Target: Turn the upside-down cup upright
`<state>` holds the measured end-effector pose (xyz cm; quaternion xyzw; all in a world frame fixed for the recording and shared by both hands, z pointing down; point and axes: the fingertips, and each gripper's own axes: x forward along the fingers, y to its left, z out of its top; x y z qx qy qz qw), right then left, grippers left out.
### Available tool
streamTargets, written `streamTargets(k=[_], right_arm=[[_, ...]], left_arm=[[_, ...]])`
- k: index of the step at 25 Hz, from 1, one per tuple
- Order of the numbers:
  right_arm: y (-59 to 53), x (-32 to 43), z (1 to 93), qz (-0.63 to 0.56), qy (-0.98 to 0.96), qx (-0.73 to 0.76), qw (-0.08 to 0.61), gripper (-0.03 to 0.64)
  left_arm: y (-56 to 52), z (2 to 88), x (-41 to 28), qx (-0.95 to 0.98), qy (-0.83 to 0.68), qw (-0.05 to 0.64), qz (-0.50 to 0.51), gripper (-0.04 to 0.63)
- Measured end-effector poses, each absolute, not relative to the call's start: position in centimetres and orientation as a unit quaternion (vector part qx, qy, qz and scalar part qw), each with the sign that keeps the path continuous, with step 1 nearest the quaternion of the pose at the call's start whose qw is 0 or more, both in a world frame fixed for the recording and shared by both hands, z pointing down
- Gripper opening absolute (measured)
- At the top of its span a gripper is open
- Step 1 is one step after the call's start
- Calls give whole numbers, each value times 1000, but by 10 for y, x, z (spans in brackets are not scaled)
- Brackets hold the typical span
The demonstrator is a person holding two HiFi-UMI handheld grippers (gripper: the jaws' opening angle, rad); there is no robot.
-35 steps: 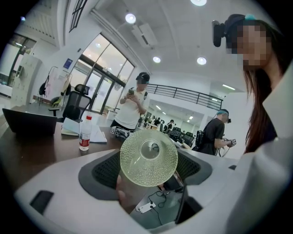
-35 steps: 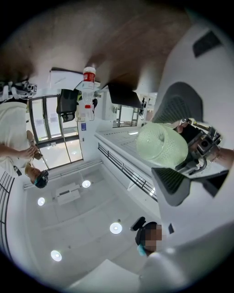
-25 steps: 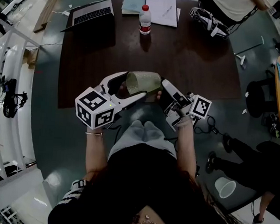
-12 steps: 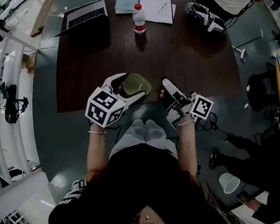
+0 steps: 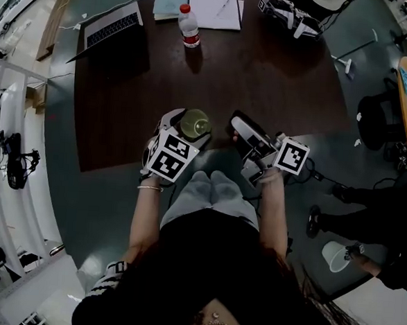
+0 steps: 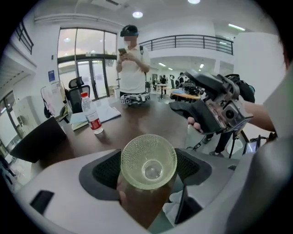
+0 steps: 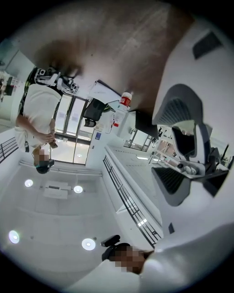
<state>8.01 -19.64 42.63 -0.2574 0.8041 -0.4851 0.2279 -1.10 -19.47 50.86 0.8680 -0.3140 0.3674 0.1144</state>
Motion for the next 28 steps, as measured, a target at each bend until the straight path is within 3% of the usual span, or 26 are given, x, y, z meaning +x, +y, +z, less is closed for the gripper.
streamTargets(k=[7, 28], right_arm=[[-195, 84, 430, -471, 811, -276, 209, 302], [-191, 91, 427, -454, 818, -290, 202, 274]], left_arm=[[-192, 541, -7, 852, -312, 72, 413, 376], [-181, 581, -1, 844, -275, 62, 457, 376]])
